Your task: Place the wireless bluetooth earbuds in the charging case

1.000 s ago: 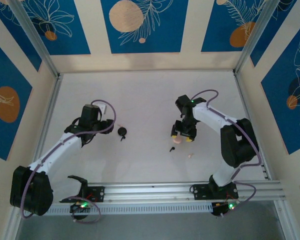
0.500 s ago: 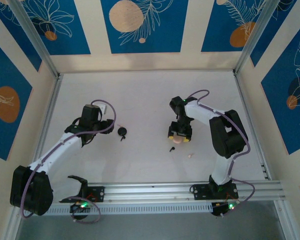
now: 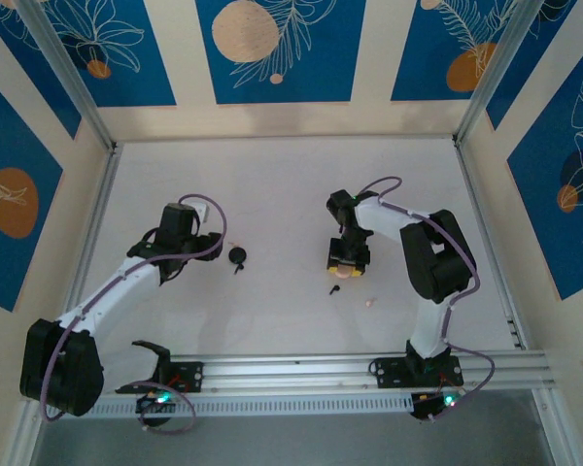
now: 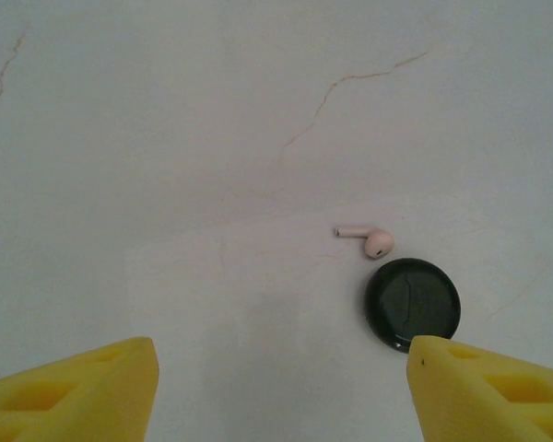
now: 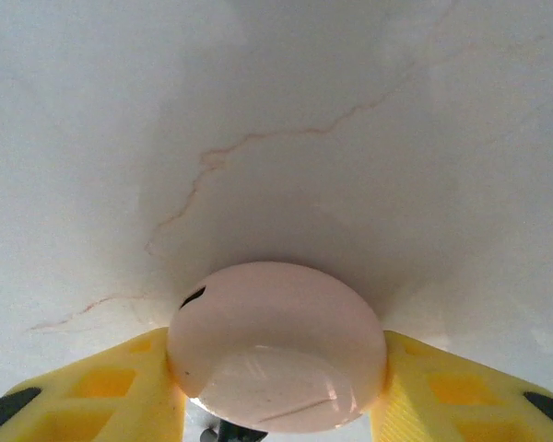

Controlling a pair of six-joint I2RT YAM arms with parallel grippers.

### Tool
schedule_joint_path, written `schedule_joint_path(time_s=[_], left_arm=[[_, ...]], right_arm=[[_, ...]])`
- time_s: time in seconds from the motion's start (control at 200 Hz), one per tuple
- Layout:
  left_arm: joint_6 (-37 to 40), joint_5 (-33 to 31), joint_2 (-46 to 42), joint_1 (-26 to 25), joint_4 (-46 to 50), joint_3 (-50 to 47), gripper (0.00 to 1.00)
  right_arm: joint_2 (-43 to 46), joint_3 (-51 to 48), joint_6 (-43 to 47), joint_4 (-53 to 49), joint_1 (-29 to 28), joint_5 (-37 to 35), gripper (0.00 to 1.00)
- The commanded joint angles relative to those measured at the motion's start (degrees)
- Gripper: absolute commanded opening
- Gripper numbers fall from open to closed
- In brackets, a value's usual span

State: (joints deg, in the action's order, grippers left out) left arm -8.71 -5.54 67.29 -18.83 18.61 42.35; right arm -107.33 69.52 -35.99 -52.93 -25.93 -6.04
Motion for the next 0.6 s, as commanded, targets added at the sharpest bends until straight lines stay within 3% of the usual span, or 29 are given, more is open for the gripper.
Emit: schedule_joint_path(time_s=[0.0, 0.11, 0.28, 0.4, 0.59], left_arm=[[-0.2, 1.8, 0.4, -0.7, 2.6, 1.4, 0.71], [0.7, 7.3, 0.9, -0.8, 5.1, 4.3, 0.71], [1.4, 21.4, 3.2, -0.7, 10.0, 10.8, 0.68], [1.9, 30.6, 6.5, -0.8, 16.5, 17.6, 0.62], [2.5, 39.3, 9.5, -0.7, 25.0, 25.8, 0.55]], right_arm=[[3.0, -2.5, 1.1, 3.8, -0.6, -1.1, 0.44], [8.3, -4.9, 4.3, 8.1, -1.4, -1.5, 0.44], [17.8, -7.6, 13.7, 18.1, -3.7, 1.3, 0.43], [23.1, -8.3, 21.9, 24.4, -7.8, 2.2, 0.43], [30.0, -11.3, 33.0, 35.1, -14.5, 1.3, 0.43]])
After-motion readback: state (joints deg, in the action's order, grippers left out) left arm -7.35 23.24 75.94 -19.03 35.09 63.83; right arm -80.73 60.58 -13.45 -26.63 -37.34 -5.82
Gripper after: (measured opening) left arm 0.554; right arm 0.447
